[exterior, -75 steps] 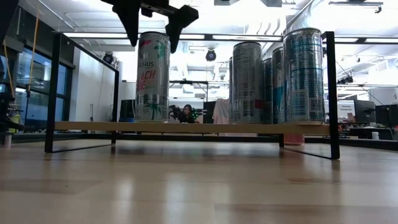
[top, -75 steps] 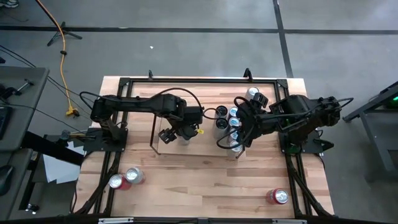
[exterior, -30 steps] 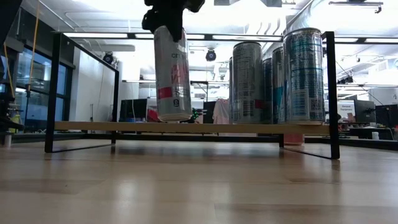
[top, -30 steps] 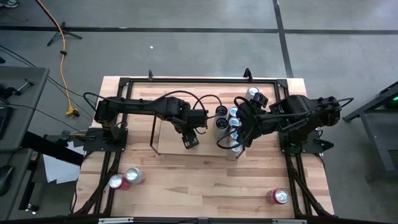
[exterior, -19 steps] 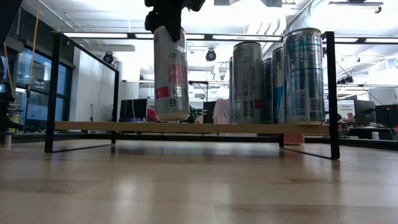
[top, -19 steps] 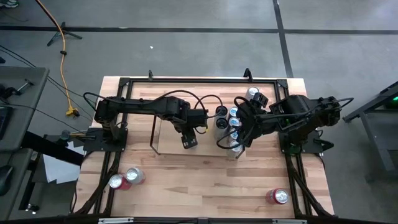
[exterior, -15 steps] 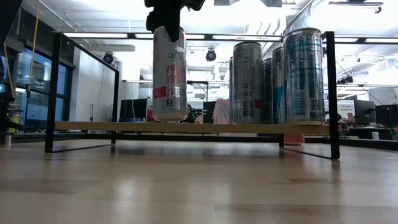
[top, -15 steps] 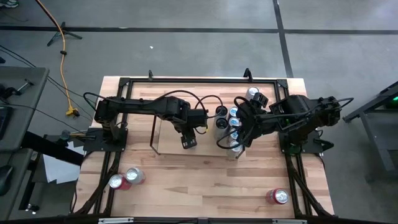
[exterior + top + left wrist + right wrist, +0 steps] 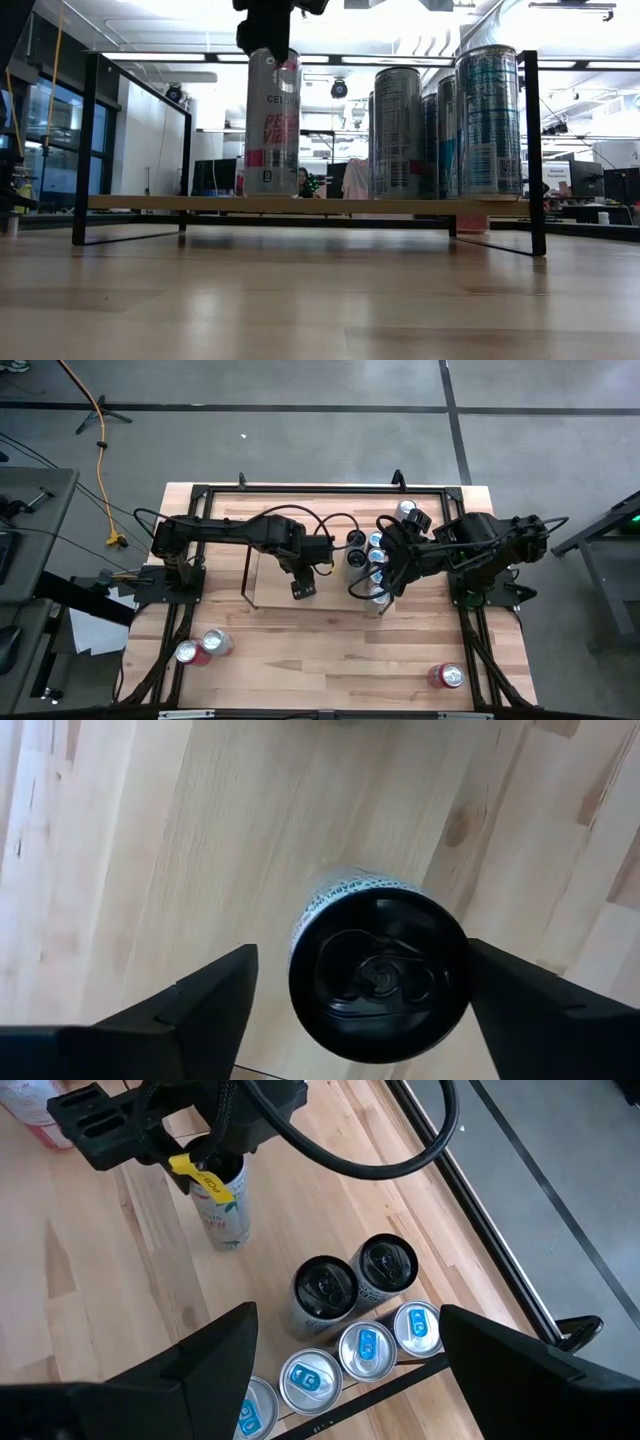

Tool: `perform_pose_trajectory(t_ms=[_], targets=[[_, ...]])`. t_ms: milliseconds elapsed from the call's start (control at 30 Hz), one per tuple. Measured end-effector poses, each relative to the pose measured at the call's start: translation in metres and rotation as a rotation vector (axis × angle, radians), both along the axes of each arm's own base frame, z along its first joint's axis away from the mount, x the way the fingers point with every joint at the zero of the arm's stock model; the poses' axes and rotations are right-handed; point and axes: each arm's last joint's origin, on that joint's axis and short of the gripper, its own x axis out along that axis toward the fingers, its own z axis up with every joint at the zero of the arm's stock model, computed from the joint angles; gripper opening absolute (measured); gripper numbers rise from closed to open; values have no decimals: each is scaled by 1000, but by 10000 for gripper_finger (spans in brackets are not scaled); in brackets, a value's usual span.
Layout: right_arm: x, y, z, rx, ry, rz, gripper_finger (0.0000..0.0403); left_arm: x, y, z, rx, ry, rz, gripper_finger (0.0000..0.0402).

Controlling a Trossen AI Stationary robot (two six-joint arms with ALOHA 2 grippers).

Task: Place canned beverage on shelf
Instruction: Put the black soda can aligned with the other black soda can on the shelf

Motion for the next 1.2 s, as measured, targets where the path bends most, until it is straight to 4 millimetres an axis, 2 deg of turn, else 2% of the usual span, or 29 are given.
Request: perform_pose_trajectory(t_ms=[200, 333, 467, 600, 767, 1067, 1133, 1200], targets=[[0, 0, 0, -1, 1, 1, 298, -2, -1, 2, -24, 2, -151, 331], [0, 0, 0, -1, 1, 1, 298, -4, -2, 14, -15, -12, -295, 333], [0, 0, 0, 1, -1, -1, 298, -3, -1, 29, 52, -67, -433, 333], [0, 0, 0, 5, -4, -7, 298, -2, 2, 42, 198, -104, -540, 333], [0, 0, 0, 11, -8, -15, 298, 4, 3, 44, 283, -134, -554, 333], [0, 0, 0, 7, -12, -22, 298, 11, 3, 47, 259, -236, -425, 333], [0, -1, 0, -7, -17, -30, 298, 9, 3, 47, 268, -210, -484, 333], [0, -1, 0, -12, -19, -33, 298, 7, 3, 45, 257, -183, -636, 333]])
